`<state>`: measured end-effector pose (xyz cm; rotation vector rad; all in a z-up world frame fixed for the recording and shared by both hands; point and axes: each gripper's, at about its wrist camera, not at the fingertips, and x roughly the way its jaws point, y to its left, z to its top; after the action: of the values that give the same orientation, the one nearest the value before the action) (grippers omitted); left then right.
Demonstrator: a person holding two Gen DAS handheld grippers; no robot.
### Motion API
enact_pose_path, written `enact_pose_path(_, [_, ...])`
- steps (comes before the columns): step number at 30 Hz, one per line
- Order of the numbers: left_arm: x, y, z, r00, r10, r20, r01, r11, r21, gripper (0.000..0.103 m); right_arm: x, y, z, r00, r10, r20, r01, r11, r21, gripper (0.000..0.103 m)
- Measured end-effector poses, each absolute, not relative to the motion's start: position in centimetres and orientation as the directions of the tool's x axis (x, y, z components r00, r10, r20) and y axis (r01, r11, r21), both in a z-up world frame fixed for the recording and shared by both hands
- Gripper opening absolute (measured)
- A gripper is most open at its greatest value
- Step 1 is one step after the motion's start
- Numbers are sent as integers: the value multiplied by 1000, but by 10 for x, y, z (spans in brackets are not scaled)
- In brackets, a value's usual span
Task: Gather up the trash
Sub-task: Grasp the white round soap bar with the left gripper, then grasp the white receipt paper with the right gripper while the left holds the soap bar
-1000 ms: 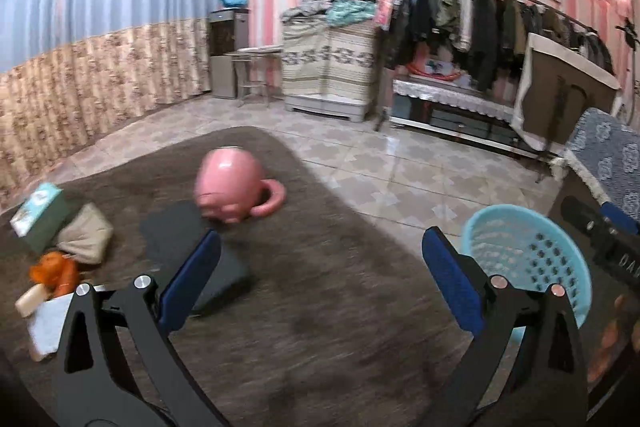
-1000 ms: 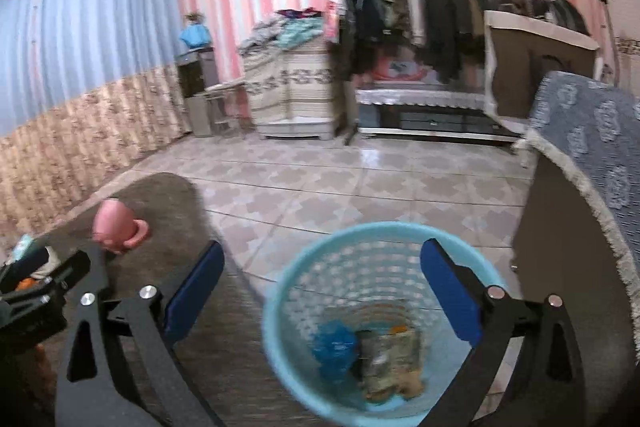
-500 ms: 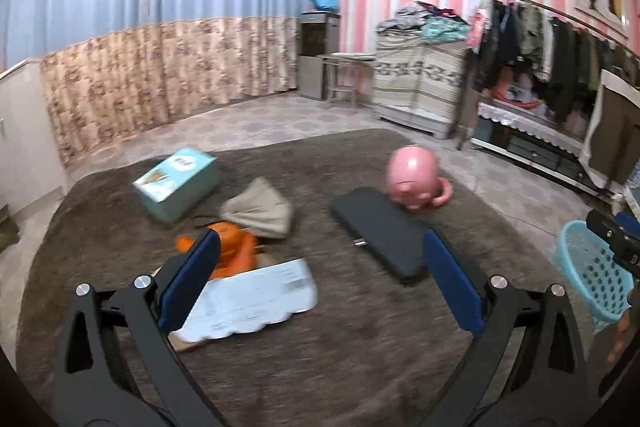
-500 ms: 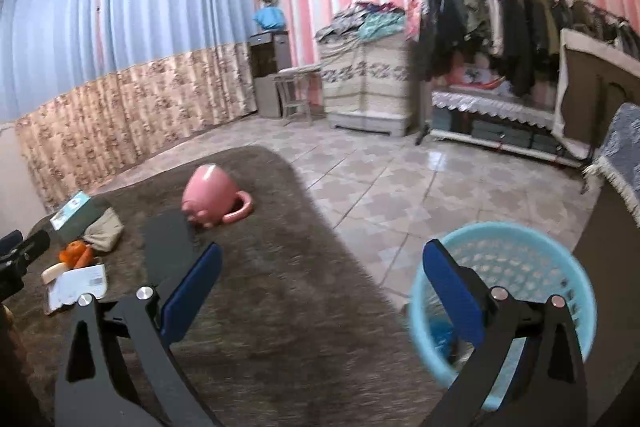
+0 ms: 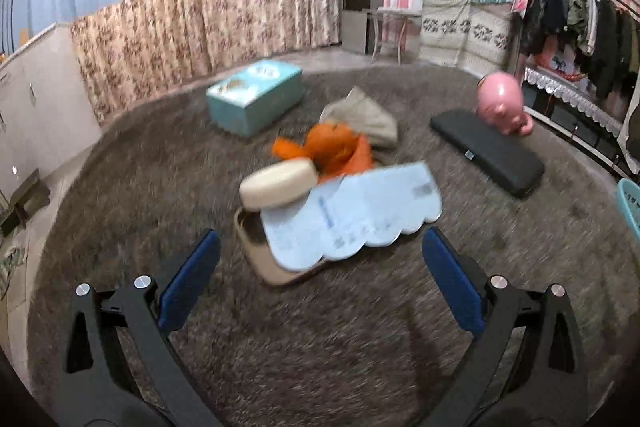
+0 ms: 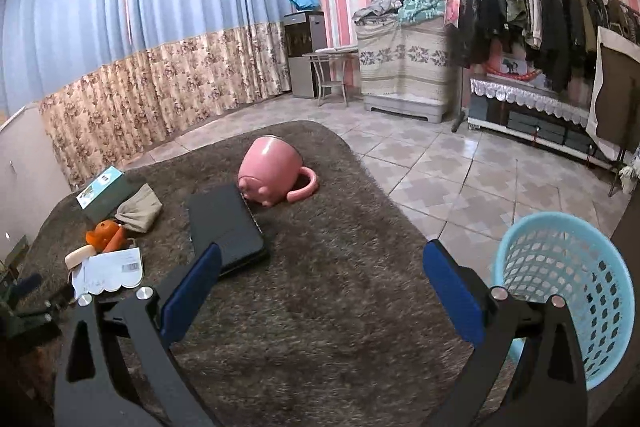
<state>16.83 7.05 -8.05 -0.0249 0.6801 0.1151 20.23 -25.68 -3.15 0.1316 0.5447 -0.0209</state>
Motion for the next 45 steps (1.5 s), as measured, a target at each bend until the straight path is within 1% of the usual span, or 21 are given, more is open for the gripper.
enact_pose_path(4, [170, 81, -84, 762, 96, -641, -129, 992, -5, 97, 207, -257, -37, 835, 44, -549, 51, 986, 157, 98])
enact_pose_path(9, [180, 100, -81, 766, 162, -622, -169, 984, 49, 97, 210, -254, -43, 818, 44, -574, 54, 987, 152, 98])
enact_pose_path(11, [188, 109, -79, 762, 166, -626, -179, 983, 44, 97, 210, -251, -43, 814, 54, -578, 41, 988, 150, 98])
enact_pose_path(15, [204, 120, -81, 749, 115, -652, -160, 987, -9, 95, 211, -249, -43, 811, 57, -582, 34, 989, 145, 98])
enact_pose_path(23, [236, 117, -90, 716, 87, -692, -121, 993, 0, 89, 214, -245, -47, 795, 58, -604, 35, 989, 141, 98])
enact_pose_path(26, [245, 116, -92, 704, 57, -708, -107, 994, -26, 78, 216, -240, -49, 790, 63, -610, 26, 991, 135, 98])
enact_pose_path(27, [247, 116, -93, 701, 37, -712, -99, 994, -47, 73, 216, -239, -50, 788, 62, -612, 23, 991, 130, 98])
enact_pose_path(28, [248, 116, -94, 701, 20, -713, -93, 994, -64, 66, 217, -235, -52, 785, 60, -616, 19, 992, 121, 98])
enact_pose_path(29, [248, 116, -94, 701, 4, -713, -85, 993, -78, 63, 217, -234, -53, 783, 59, -620, 16, 993, 115, 98])
enact_pose_path(32, [245, 118, -93, 708, -4, -706, -84, 992, -90, 61, 219, -227, -56, 776, 54, -628, 5, 996, 91, 98])
enact_pose_path(35, [237, 125, -89, 721, 19, -693, -112, 990, -90, 61, 219, -219, -57, 778, 52, -626, -7, 997, 74, 98])
enact_pose_path(39, [211, 136, -76, 760, 88, -644, -154, 987, -47, 61, 217, -204, -57, 779, 70, -624, -42, 997, 60, 98])
enact_pose_path(42, [190, 151, -72, 775, 148, -615, -186, 982, 2, 61, 218, -185, -59, 771, 99, -629, -94, 995, 41, 98])
enact_pose_path(45, [172, 165, -73, 772, 198, -604, -219, 975, 39, 61, 220, -156, -61, 762, 146, -631, -180, 984, 10, 98])
